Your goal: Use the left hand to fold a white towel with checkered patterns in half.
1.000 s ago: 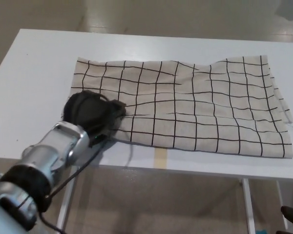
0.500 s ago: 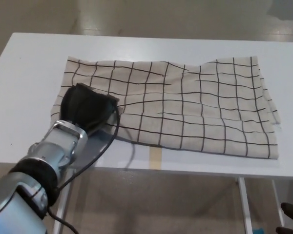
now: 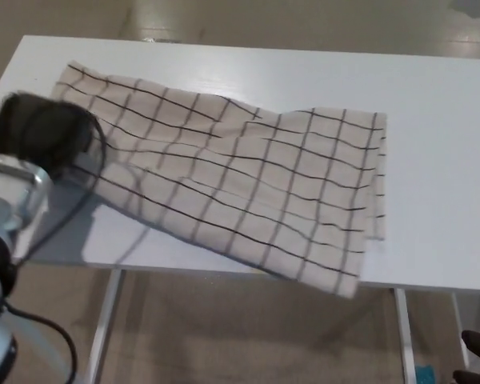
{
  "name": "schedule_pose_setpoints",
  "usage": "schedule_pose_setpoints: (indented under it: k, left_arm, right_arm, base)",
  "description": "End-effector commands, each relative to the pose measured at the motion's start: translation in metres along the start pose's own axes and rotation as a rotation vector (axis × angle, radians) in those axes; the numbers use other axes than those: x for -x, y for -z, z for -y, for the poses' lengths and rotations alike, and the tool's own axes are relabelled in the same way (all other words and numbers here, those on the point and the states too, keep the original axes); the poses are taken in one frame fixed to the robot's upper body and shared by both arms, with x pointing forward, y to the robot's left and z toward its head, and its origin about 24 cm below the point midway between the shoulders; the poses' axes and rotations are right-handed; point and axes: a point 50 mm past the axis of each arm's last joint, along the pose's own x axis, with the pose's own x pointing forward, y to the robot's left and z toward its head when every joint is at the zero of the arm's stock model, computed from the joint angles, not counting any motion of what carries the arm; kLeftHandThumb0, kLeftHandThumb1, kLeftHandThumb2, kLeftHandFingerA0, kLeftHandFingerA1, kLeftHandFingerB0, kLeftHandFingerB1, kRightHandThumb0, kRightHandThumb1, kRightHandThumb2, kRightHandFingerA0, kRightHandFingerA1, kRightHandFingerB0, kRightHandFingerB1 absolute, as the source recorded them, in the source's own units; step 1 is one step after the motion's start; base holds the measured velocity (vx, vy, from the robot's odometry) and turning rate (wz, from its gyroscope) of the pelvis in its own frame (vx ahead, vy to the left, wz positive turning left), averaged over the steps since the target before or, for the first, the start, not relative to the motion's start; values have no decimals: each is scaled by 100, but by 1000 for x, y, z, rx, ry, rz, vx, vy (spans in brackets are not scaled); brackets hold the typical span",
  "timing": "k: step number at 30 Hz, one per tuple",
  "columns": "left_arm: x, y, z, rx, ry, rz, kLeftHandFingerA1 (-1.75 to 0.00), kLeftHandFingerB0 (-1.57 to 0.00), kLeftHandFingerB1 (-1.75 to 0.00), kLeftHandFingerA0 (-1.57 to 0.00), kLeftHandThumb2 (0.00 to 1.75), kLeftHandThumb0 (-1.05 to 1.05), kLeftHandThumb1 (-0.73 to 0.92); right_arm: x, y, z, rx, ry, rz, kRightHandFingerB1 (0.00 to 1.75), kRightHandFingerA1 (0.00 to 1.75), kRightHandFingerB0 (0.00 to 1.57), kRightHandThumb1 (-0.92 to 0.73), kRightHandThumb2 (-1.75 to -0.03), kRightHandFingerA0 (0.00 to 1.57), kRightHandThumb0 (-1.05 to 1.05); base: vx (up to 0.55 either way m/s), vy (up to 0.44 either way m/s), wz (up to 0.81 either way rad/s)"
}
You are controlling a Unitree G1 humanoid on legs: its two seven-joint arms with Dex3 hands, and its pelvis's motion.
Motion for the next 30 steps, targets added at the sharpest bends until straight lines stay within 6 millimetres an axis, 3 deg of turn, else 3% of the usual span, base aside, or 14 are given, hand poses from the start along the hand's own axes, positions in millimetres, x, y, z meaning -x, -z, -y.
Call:
schedule_pose_setpoints:
  k: [1, 5, 6, 7, 9, 10, 14, 17, 23, 24, 25, 26, 27, 30]
  left_arm:
    - [-12, 18, -30, -67, -99, -13, -175, -54, -173, -76, 55, -18, 61]
    - [-21, 15, -49, -112, -166, 35, -175, -65, -165, -76, 55, -18, 62]
    - [-24, 13, -55, -129, -196, 54, -175, -91, -119, -77, 55, -20, 61]
    - [-29, 8, -67, -149, -234, 82, -173, -102, -94, -78, 55, -26, 58]
    - [-39, -2, -89, -194, -306, 132, -172, -99, -103, -79, 55, -27, 57]
    - [-41, -5, -95, -200, -321, 145, -162, -105, -64, -93, 58, -45, 44]
    - [-47, -15, -110, -212, -355, 177, -168, -98, -54, -84, 57, -35, 50]
    - [-61, -59, -170, -122, -544, 293, -156, -102, -57, -92, 54, -32, 48]
    - [-59, -104, -211, -83, -664, 452, -145, -95, -54, -102, 57, -32, 48]
    - [-58, -111, -216, -77, -679, 474, -145, -106, -60, -105, 55, -32, 49]
    - [-55, -125, -225, -68, -711, 516, -137, -98, -116, -124, 80, -27, 36]
    - [-53, -134, -232, -62, -734, 544, -137, -98, -116, -124, 80, -27, 36]
    - [-50, -143, -238, -54, -760, 574, -160, -108, -84, -100, 55, -30, 51]
    - [-37, -172, -249, -25, -871, 676, -159, -110, -71, -105, 55, -31, 51]
  right_arm:
    - [3, 2, 2, 4, 16, -21, 51, 61, 45, -63, -59, 50, -42]
    - [3, 3, 2, 1, 17, -18, 51, 61, 45, -63, -59, 50, -42]
    - [3, 4, 2, -1, 16, -19, 50, 61, 45, -63, -59, 50, -42]
    - [4, 4, 2, -1, 17, -20, 51, 62, 45, -63, -59, 50, -42]
    - [6, 4, 3, 0, 21, -25, 51, 62, 45, -63, -59, 50, -42]
    - [6, 4, 3, -1, 23, -25, 51, 62, 46, -63, -59, 50, -42]
    - [6, 3, 3, -4, 25, -28, 51, 62, 46, -63, -59, 50, -42]
    - [6, 0, 3, -3, 31, -23, 52, 61, 50, -63, -59, 52, -42]
    - [5, -2, 2, 9, 30, -19, 51, 59, 52, -63, -59, 52, -43]
    - [5, -3, 2, 10, 30, -18, 51, 59, 53, -63, -59, 52, -43]
    - [4, -3, 2, 7, 31, -17, 51, 58, 55, -64, -59, 53, -43]
    - [4, -4, 3, 3, 31, -17, 51, 58, 55, -64, -59, 53, -43]
    - [3, -4, 3, -1, 32, -17, 51, 58, 56, -64, -59, 54, -43]
    - [1, -4, 3, -10, 30, -21, 52, 58, 61, -64, -59, 54, -44]
  base:
    - [0, 0, 0]
    - [0, 0, 0]
    - [0, 0, 0]
    - [0, 0, 0]
    - [0, 0, 0]
    - [0, 0, 0]
    - [0, 0, 0]
    - [0, 0, 2]
    - [0, 0, 0]
    - [0, 0, 0]
    - [0, 0, 0]
    - [0, 0, 0]
    - [0, 0, 0]
    - [0, 0, 0]
